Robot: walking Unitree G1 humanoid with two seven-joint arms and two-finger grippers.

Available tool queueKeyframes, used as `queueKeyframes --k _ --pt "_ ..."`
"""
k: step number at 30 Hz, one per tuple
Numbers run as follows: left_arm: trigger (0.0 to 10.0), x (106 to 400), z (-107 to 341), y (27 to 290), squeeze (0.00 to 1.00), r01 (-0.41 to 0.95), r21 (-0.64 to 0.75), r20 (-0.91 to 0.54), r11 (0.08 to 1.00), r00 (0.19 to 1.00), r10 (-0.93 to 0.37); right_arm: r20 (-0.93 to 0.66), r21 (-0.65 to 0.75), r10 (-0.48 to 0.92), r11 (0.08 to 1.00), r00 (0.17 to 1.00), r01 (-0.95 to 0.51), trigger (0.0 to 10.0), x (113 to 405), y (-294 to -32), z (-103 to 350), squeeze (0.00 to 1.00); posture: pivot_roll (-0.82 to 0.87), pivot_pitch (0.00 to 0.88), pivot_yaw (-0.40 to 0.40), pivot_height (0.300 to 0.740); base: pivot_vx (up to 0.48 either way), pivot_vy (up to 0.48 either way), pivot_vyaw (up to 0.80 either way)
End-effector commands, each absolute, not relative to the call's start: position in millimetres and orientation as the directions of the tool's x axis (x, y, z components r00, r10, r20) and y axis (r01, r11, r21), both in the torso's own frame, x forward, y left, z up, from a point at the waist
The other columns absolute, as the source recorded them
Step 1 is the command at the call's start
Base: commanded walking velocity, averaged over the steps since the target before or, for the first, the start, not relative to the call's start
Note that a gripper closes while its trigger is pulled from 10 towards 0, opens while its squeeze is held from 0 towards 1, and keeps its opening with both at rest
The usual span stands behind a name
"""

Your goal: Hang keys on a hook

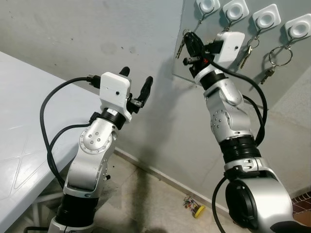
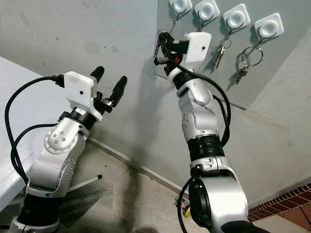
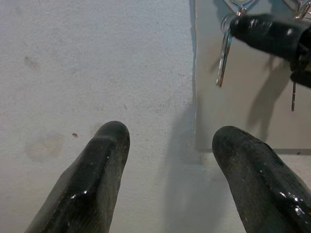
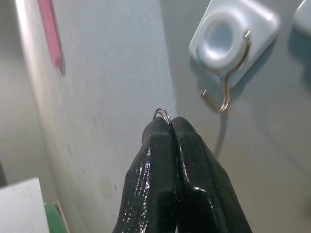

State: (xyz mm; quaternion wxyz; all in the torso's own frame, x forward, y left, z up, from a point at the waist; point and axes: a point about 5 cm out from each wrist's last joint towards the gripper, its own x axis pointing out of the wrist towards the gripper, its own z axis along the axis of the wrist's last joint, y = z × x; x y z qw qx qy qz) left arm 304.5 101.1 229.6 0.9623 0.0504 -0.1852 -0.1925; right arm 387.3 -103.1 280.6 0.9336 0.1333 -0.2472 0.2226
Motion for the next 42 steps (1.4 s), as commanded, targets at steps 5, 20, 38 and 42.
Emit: queueKeyframes --k 5,20,38,42 --pt "10.0 303.9 231.4 99.5 0.0 0.357 0.171 0.347 0.918 0.85 -0.395 0.564 0.144 0.342 0.855 0.752 -0.498 10.0 387.6 -105.5 288.5 0.0 -0.05 0.092 -0.043 0.74 0.0 0.0 0.0" --pt "10.0 304.7 230.2 99.5 0.0 0.357 0.161 0.342 0.92 0.854 -0.392 0.591 0.221 0.308 0.828 0.746 -0.516 10.0 388.4 -111.3 292.5 0.0 -0.05 0.09 -0.036 0.74 0.0 0.0 0.0" --pt "10.0 304.7 231.1 100.2 0.0 0.346 0.152 0.349 0.926 0.858 -0.377 0.547 0.392 0.297 0.735 0.783 -0.553 10.0 393.9 -109.3 290.0 0.0 -0.05 0.083 -0.045 0.74 0.0 0.0 0.0" --pt "10.0 304.2 230.7 100.7 0.0 0.344 0.143 0.349 0.928 0.86 -0.373 0.529 0.445 0.302 0.697 0.793 -0.562 10.0 393.7 -108.1 285.6 0.0 -0.05 0.087 -0.044 0.74 0.0 0.0 0.0"
